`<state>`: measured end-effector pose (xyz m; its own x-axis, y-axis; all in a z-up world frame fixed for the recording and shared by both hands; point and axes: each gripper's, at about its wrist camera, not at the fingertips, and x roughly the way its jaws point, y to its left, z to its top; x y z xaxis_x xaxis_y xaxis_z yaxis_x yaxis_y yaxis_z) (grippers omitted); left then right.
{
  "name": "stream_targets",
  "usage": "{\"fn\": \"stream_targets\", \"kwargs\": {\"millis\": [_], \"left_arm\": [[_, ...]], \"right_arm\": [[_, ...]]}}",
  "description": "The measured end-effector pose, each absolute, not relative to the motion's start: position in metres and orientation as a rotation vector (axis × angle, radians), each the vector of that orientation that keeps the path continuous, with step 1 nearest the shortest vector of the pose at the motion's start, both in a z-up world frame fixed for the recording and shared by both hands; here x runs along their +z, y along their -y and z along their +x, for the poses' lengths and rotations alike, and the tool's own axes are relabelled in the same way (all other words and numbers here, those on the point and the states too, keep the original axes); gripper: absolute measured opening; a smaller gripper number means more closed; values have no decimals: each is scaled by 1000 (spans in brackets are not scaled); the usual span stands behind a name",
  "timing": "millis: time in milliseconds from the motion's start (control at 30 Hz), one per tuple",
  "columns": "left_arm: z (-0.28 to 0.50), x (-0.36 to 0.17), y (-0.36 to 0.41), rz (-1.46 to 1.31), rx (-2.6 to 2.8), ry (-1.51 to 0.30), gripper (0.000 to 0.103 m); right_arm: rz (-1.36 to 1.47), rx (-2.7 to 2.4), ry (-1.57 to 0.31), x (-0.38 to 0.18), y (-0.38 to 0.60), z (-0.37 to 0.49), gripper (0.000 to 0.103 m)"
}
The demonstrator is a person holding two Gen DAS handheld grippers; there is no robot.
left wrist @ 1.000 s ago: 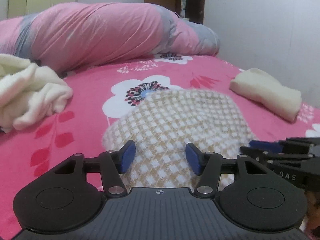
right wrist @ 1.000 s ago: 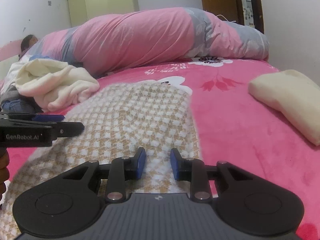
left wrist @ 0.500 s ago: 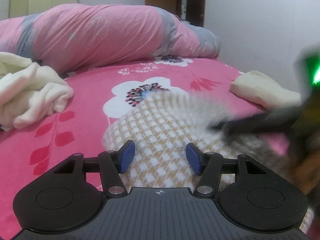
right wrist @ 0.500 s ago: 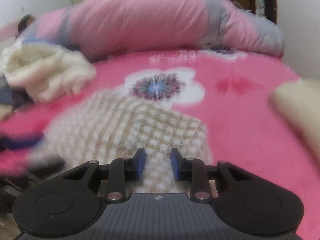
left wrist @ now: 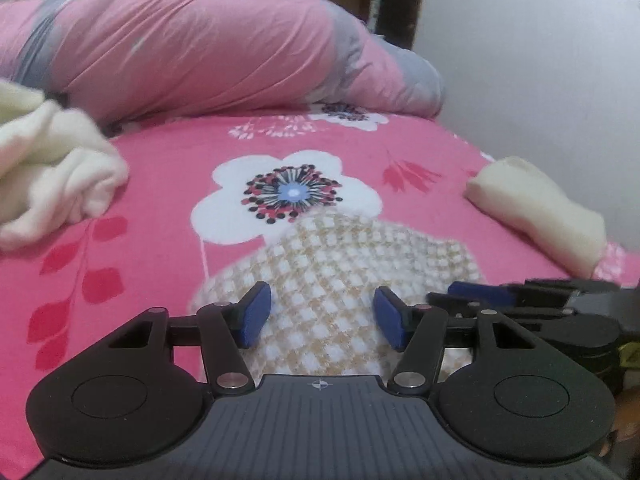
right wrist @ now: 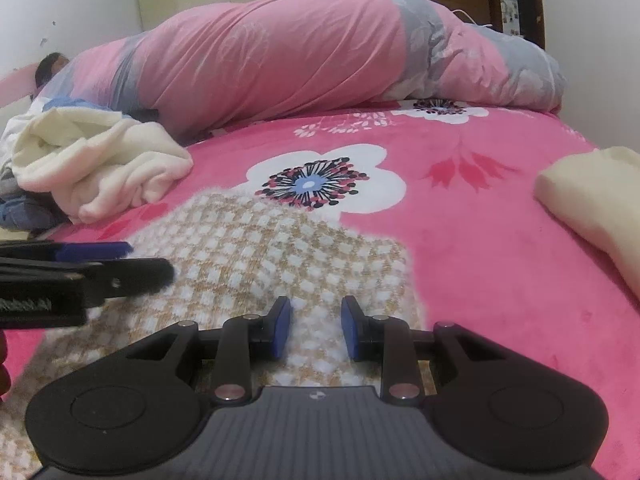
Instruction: Fold clothes
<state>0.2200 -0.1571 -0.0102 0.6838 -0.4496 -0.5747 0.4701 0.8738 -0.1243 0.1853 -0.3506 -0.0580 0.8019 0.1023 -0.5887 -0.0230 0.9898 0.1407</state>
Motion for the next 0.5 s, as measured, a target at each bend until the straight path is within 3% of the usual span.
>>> {"fn": "stream_targets", "kwargs": {"millis": [233, 500], "left_arm": [[218, -15, 158, 50, -504, -622, 60], [151, 14, 115, -51, -443, -508, 64]], "right_arm": [[140, 68, -630, -59, 352, 184, 29], [151, 69, -619, -60, 354, 182, 29]]}}
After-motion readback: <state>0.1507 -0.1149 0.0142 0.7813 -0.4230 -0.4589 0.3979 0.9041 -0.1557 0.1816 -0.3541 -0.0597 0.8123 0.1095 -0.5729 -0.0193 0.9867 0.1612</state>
